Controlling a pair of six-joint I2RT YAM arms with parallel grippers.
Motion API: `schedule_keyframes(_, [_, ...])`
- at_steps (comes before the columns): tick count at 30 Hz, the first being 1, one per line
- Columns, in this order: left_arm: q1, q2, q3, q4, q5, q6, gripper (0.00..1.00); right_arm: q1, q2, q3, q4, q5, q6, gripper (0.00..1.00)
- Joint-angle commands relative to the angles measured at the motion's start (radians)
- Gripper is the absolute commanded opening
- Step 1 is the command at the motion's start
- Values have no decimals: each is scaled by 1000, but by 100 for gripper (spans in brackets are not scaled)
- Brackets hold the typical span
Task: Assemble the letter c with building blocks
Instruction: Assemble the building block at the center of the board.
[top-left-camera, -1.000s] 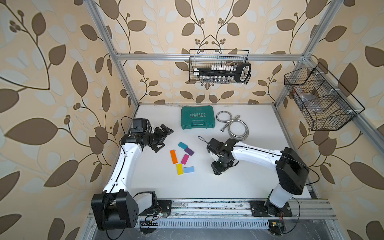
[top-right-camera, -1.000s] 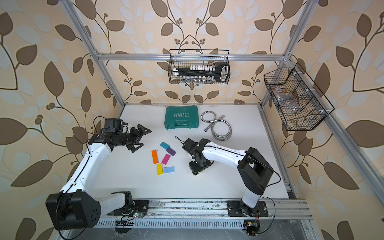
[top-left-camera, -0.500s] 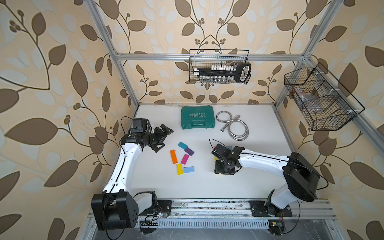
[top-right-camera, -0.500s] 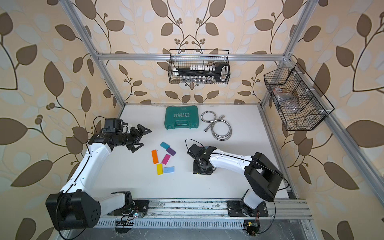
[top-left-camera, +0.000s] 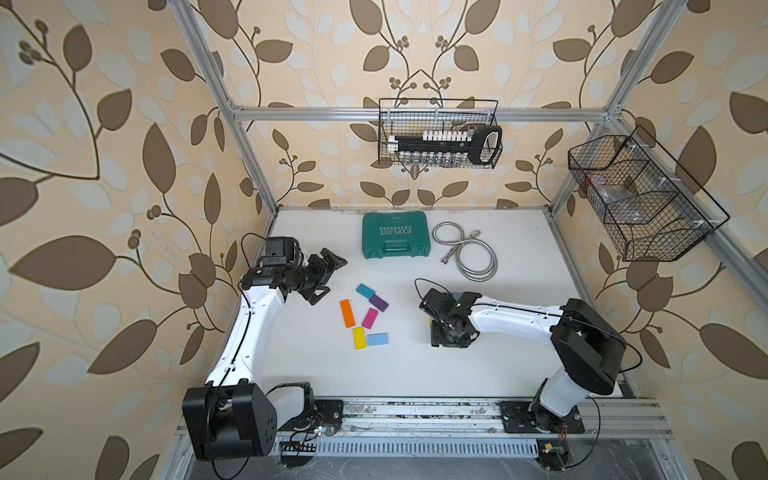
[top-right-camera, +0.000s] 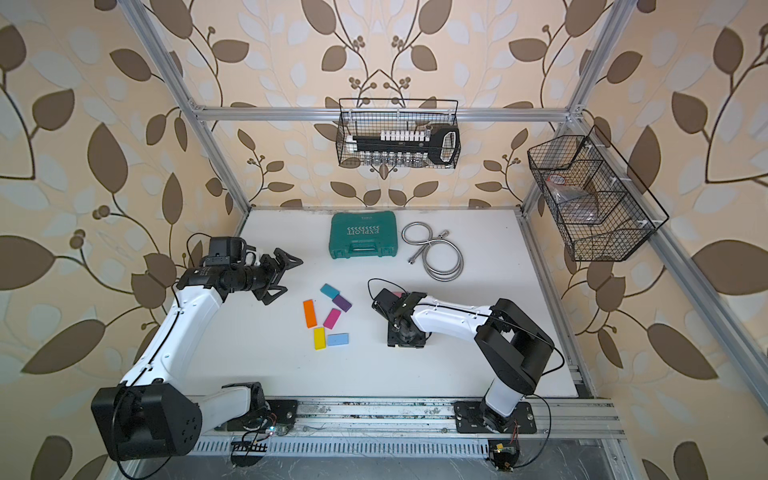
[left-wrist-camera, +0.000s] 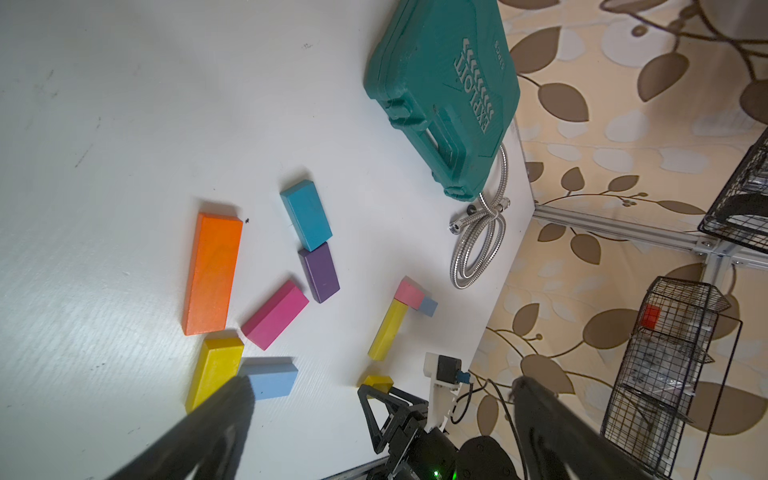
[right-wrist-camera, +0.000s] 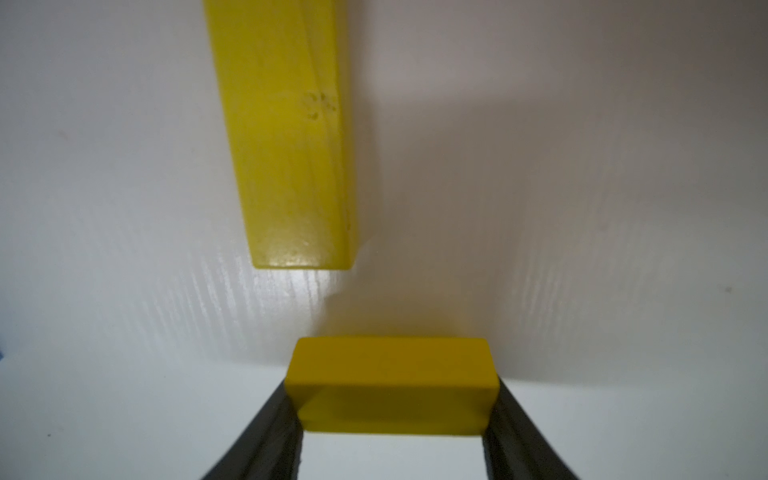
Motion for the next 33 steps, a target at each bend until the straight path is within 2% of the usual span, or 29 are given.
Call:
schedule_keyframes(1, [9,-20,-4,21,9,-1,99,7,21,28,-13,15,1,29])
schedule_keyframes(10, [8,-19,5,21,9,-1,99,7,51,46,-7,9,12,38])
schedule_keyframes(14, [7,-14,8,20,12,3,99,7,58,51,-5,6,15,50])
schedule_keyframes(24, [8,-11,12,21,13,4,99,10,53,53,-4,4,21,61])
schedule_keyframes(27, [7,-12,11,21,13,5,99,10,52,53,-5,6,23,69])
schedule_keyframes(33, [8,-11,12,20,14,8,99,14,40,52,-5,12,27,70])
